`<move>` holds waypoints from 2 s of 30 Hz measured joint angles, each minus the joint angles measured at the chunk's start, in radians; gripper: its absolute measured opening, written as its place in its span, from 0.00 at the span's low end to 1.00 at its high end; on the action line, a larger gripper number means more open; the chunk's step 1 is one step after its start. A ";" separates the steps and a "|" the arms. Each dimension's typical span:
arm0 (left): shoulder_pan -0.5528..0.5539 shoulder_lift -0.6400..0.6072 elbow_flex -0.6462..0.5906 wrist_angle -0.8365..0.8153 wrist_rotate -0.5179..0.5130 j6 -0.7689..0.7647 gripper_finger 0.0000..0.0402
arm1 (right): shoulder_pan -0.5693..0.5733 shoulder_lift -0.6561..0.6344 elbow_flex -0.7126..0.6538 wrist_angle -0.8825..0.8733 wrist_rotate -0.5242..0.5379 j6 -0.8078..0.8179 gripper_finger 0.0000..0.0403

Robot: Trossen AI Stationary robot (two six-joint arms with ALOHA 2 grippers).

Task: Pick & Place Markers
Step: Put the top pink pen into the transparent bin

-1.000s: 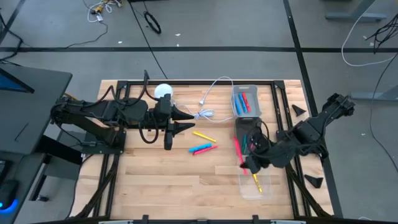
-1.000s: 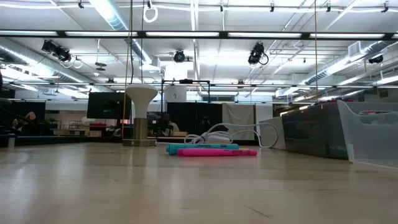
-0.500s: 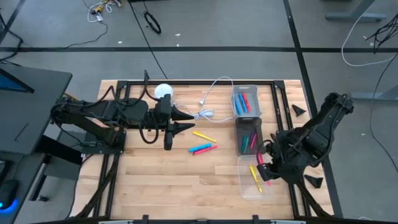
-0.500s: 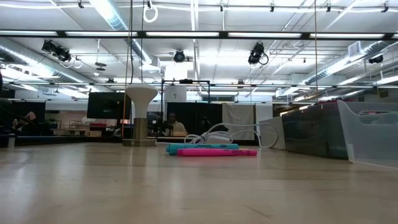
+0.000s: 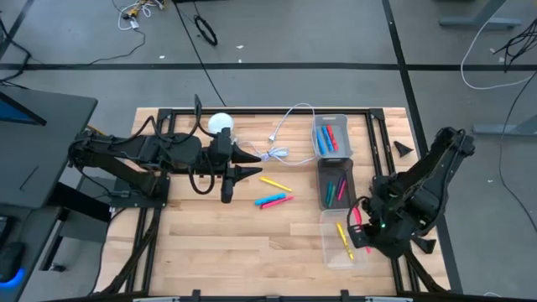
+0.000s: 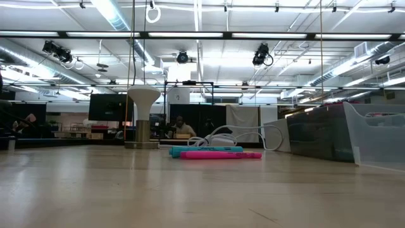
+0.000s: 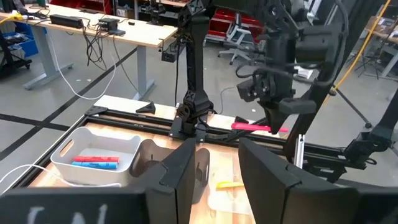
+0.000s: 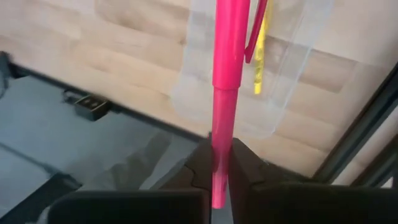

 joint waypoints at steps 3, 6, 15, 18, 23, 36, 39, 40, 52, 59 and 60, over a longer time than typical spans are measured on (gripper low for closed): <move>0.000 0.000 0.000 -0.003 0.000 0.000 0.32 | -0.011 0.022 -0.042 0.011 -0.004 0.003 0.04; 0.000 0.000 0.000 -0.003 0.000 0.000 0.32 | -0.020 0.041 -0.096 0.058 -0.013 0.004 0.04; 0.000 0.000 0.000 -0.012 0.000 0.000 0.32 | -0.025 0.073 -0.321 0.398 -0.029 0.011 0.04; 0.000 0.000 0.000 -0.022 0.000 0.000 0.32 | -0.025 0.086 -0.371 0.442 -0.052 0.012 0.04; 0.000 0.000 0.000 -0.025 0.000 0.000 0.32 | -0.025 0.103 -0.423 0.456 -0.074 0.013 0.04; 0.000 0.000 0.000 -0.033 0.000 0.000 0.32 | -0.040 0.104 -0.510 0.532 -0.088 0.011 0.04; 0.000 0.000 0.000 -0.033 0.000 0.000 0.32 | -0.050 0.104 -0.529 0.563 -0.087 0.011 0.04; 0.000 0.000 0.000 -0.033 0.000 0.000 0.32 | -0.053 0.104 -0.537 0.584 -0.086 0.008 0.04; 0.000 0.000 0.000 -0.038 0.000 -0.010 0.32 | -0.064 0.104 -0.630 0.786 -0.085 -0.024 0.11; 0.000 0.000 0.000 -0.040 0.000 -0.019 0.32 | -0.064 0.104 -0.634 0.793 -0.085 -0.042 0.27; 0.000 0.000 0.000 -0.040 0.000 -0.019 0.32 | -0.064 0.104 -0.634 0.792 -0.085 -0.043 0.29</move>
